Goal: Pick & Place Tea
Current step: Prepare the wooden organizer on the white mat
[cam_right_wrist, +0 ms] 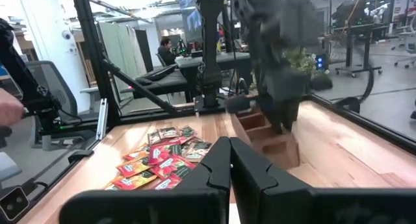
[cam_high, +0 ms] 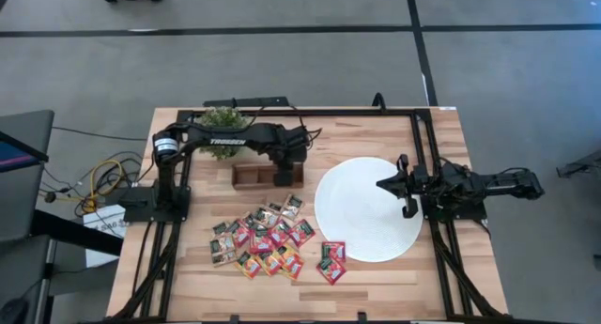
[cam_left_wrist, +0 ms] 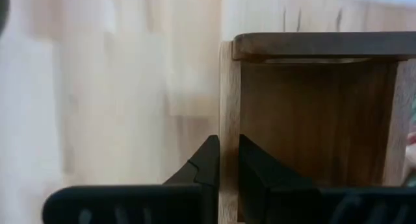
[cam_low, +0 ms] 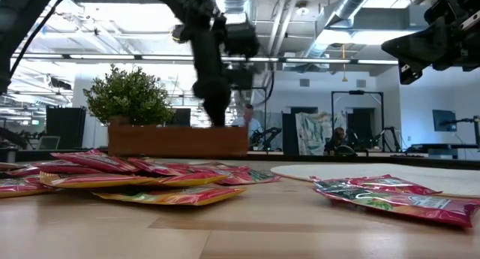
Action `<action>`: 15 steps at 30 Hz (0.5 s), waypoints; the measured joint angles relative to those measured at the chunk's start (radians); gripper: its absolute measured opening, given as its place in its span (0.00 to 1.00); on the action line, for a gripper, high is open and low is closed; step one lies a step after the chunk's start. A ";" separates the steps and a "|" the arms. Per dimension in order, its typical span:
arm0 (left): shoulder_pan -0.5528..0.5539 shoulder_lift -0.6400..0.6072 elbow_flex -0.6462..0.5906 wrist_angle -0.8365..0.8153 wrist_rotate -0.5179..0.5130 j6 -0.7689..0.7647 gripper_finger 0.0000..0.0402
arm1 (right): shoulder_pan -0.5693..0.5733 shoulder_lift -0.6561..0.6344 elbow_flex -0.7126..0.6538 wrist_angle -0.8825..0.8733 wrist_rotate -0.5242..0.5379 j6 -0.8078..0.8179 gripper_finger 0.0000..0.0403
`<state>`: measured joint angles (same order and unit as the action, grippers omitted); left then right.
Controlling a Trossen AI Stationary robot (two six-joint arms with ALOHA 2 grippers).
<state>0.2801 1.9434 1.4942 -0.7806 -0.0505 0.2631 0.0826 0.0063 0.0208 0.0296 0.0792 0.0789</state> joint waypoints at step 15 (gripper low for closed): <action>-0.140 0.175 0.440 0.183 0.262 -0.335 0.04 | 0.000 0.000 0.000 0.000 0.000 0.000 0.00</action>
<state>0.1405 2.1182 1.9341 -0.5981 0.2119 -0.0719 0.0826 0.0063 0.0208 0.0296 0.0792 0.0789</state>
